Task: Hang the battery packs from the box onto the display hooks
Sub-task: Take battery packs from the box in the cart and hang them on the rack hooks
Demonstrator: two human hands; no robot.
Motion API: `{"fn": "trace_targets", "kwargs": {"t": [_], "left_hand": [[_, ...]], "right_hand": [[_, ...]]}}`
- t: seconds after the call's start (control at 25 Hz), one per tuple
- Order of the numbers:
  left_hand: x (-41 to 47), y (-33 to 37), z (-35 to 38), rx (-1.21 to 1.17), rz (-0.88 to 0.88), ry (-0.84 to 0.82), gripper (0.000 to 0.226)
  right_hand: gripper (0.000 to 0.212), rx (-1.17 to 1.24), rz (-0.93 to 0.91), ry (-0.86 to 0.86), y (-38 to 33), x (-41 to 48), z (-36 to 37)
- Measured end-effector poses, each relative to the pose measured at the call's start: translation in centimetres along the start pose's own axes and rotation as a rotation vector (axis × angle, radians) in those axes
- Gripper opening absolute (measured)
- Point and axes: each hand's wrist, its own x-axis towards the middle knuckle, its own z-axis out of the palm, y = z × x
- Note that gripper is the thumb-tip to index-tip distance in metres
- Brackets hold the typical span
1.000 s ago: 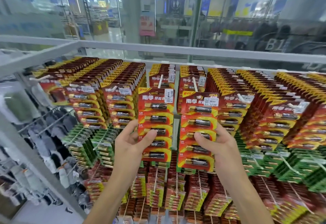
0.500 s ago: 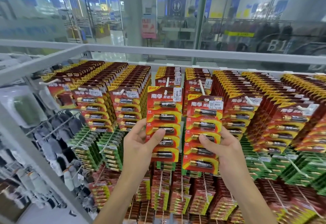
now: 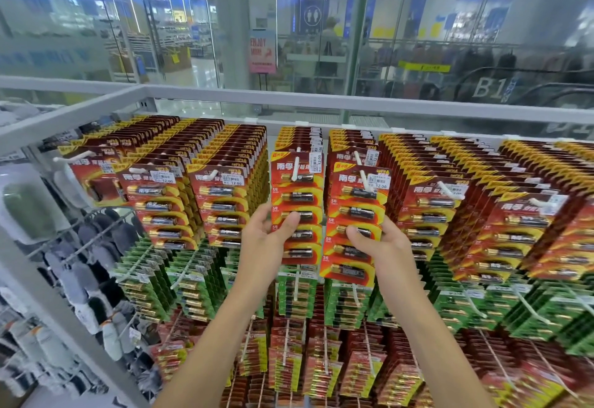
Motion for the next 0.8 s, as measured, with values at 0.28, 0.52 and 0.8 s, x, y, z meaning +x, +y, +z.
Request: {"fn": "trace_targets", "kwargs": {"t": [0.28,0.52,0.8], "left_hand": [[4.0,-1.8,0.7,0.068,0.007,0.038,0.031],[5.3,-2.5,1.1,0.114,-0.024,0.078,0.041],[4.9,-3.2,1.2,0.224,-0.051,0.162,0.048]], "right_hand": [[0.023,-0.046,0.002,0.093,1.0,4.4,0.6],[0.02,-0.042,0.016,0.159,1.5,6.5,1.0],[0.109,-0.221,0.057,0.268,4.9,7.3,1.3]]}}
